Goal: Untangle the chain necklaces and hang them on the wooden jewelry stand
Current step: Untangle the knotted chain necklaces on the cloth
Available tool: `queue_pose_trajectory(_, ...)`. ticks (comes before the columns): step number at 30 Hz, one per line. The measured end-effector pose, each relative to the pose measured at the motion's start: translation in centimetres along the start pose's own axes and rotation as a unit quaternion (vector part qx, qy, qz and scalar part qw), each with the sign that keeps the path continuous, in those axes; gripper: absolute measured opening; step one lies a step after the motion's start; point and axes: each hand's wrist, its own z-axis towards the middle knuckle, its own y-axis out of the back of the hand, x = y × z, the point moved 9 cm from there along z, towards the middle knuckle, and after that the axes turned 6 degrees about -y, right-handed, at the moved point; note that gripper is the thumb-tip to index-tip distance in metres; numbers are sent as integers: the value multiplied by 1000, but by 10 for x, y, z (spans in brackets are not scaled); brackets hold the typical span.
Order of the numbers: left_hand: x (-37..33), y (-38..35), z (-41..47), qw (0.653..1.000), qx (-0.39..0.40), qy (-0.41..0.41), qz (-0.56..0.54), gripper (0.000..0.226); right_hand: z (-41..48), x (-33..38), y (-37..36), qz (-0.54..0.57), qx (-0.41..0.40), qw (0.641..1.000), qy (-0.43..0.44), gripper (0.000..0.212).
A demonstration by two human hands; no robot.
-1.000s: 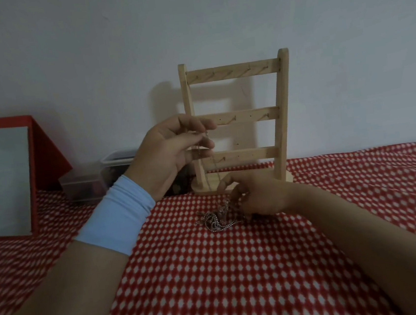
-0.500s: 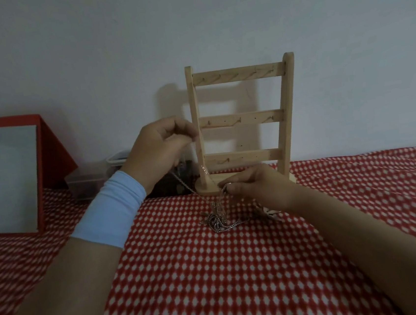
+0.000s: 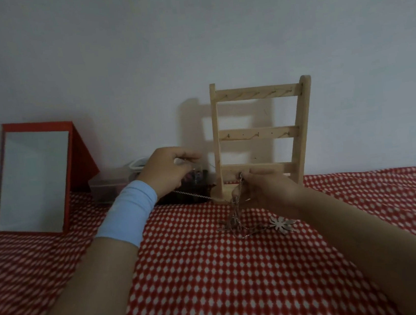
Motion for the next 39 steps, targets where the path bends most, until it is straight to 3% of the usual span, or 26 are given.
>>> queue_pose_trajectory(3, 13, 10, 2, 992, 3, -4, 127, 28, 5, 2, -14, -97, 35, 995, 0, 29)
queue_pose_trajectory(7, 50, 12, -2, 968, 83, 69, 226, 21, 5, 11, -30, -237, 55, 970, 20, 17)
queue_pose_trajectory(12, 94, 6, -10, 938, 141, 150, 280, 14, 20, 9, -43, -336, 28, 941, 26, 11)
queue_pose_trajectory(18, 118, 2, -23, 911, 195, 178, 316, 22, 33, 7, -47, -398, -37, 915, 59, 16)
queue_pose_trajectory(25, 131, 5, -29, 879, 243, 225, 342, 31, 30, -3, -43, -520, 17, 854, 1, 22)
queue_pose_trajectory(27, 133, 1, -32, 867, 264, 240, 347, 23, 29, -1, -41, -515, 11, 857, 4, 23)
queue_pose_trajectory(30, 129, -4, -39, 849, 292, 262, 354, 20, 23, 3, -44, -452, -2, 892, 30, 26)
queue_pose_trajectory(34, 121, -15, -39, 818, 310, 237, 423, 38, 22, 2, -51, -440, -20, 895, 69, 27)
queue_pose_trajectory(36, 109, -23, -28, 832, 288, 172, 442, 45, 22, 3, -53, -420, -29, 904, 82, 26)
queue_pose_trajectory(39, 79, -50, -21, 907, 268, 55, 320, 47, 21, 8, -56, -406, -37, 907, 105, 25)
